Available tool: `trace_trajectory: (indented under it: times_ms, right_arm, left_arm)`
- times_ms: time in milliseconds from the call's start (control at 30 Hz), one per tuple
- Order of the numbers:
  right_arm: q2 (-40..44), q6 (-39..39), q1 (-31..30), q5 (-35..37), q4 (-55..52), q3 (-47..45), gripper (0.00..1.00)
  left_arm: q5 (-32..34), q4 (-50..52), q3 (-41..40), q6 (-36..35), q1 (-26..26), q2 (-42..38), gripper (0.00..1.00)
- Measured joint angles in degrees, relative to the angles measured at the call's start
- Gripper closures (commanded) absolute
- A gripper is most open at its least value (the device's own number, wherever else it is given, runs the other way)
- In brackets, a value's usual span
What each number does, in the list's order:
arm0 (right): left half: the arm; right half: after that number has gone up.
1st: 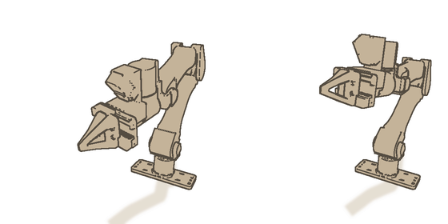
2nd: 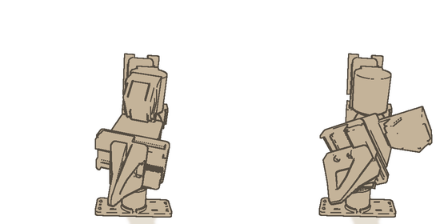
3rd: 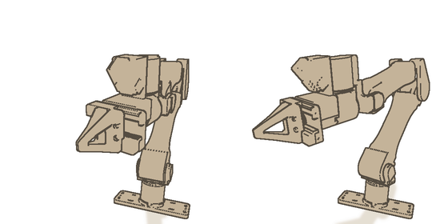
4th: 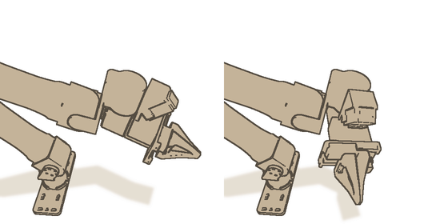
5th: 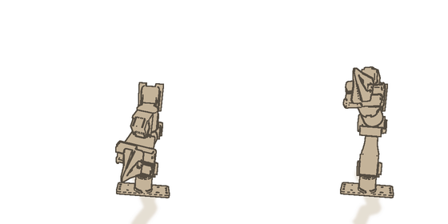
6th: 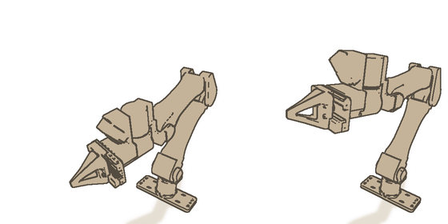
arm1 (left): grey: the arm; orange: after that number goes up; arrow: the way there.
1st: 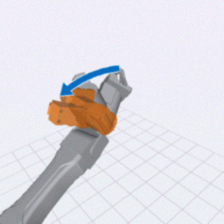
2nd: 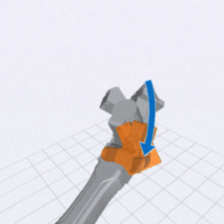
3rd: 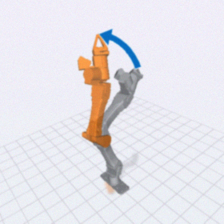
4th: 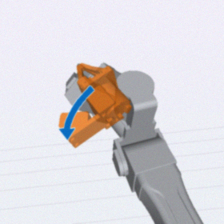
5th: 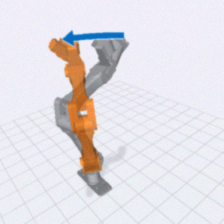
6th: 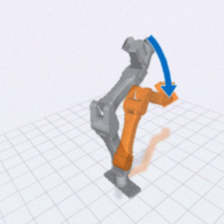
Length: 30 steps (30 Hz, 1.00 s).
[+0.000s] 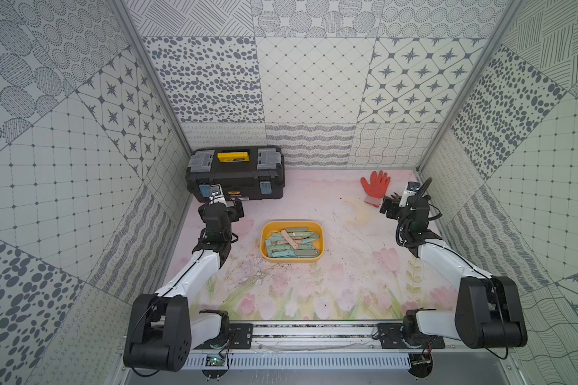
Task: Take the fruit knife out of the storage box
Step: Pick up the fruit knife from the storage box.
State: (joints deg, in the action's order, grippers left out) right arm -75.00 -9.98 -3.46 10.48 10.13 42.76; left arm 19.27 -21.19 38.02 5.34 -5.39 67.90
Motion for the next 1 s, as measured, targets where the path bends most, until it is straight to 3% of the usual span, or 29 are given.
trace_trajectory:
  times_ms: [233,433,700,1000]
  right_arm:
    - [1.33,-0.79,-9.09,-0.48,-15.26,9.2,0.02]
    - [1.05,1.18,-16.57,-3.85,-25.57,17.49,0.02]
    - [-6.21,5.11,-23.98,-8.9,-36.06,30.08,0.02]
    - [-16.22,10.47,-33.4,-12.24,-47.52,42.03,0.02]
  left_arm:
    - [1.95,20.48,13.16,9.6,-0.11,-2.03,0.01]
    - [1.09,38.18,23.69,16.48,0.35,2.54,0.01]
    - [-8.02,55.06,33.55,16.28,2.05,11.69,0.01]
    - [-17.59,62.05,35.89,12.87,2.49,15.28,0.01]
